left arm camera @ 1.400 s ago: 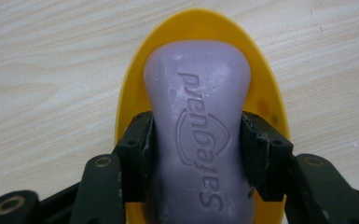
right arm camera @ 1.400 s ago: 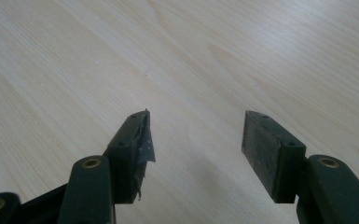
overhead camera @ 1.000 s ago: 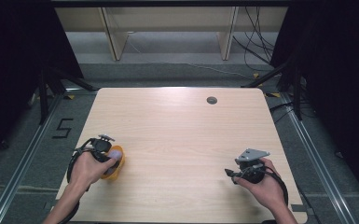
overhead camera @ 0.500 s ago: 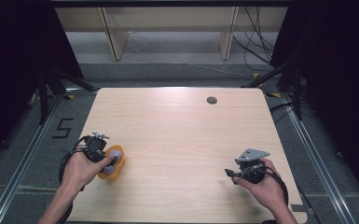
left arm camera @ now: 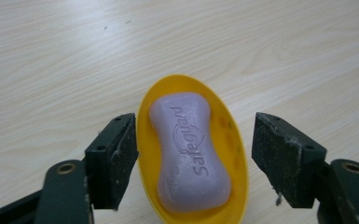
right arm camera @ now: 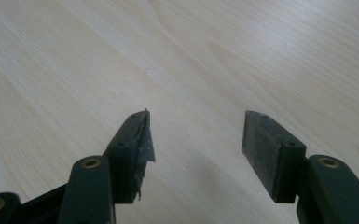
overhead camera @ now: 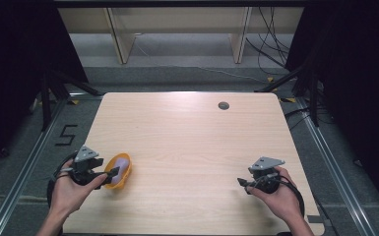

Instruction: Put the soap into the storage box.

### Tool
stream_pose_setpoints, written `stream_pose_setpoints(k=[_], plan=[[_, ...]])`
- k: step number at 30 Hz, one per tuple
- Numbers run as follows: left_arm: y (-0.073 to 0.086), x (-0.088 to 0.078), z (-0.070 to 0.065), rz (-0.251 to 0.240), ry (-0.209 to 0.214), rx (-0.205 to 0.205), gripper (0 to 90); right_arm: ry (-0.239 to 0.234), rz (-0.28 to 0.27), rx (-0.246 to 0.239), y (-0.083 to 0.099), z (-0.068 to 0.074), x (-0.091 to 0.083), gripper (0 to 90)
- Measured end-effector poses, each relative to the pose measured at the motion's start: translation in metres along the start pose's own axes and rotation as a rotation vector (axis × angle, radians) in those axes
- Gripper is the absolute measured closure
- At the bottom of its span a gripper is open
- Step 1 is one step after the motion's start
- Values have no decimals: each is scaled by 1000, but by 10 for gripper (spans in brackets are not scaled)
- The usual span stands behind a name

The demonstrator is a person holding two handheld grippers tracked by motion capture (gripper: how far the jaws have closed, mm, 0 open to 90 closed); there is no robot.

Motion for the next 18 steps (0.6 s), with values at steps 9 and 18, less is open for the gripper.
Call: stream_pose_setpoints(k=[9,18], plan=[[34,-5,7,-147,-17,-19,290,-3,-3,2,0,0,0,427],[45,-2,8,-185,-29,-26,305,-6,-10,7,-1,2,0,427]])
Point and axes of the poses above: each handheld gripper's, and its own axes: x roughly forward along the jaws, y roughly out of its underside, z roughly to its left, the point moved 7 cm from there along x, roughly forward along the jaws, and after that the axes turned 15 degrees about y, right-handed, at the moved point
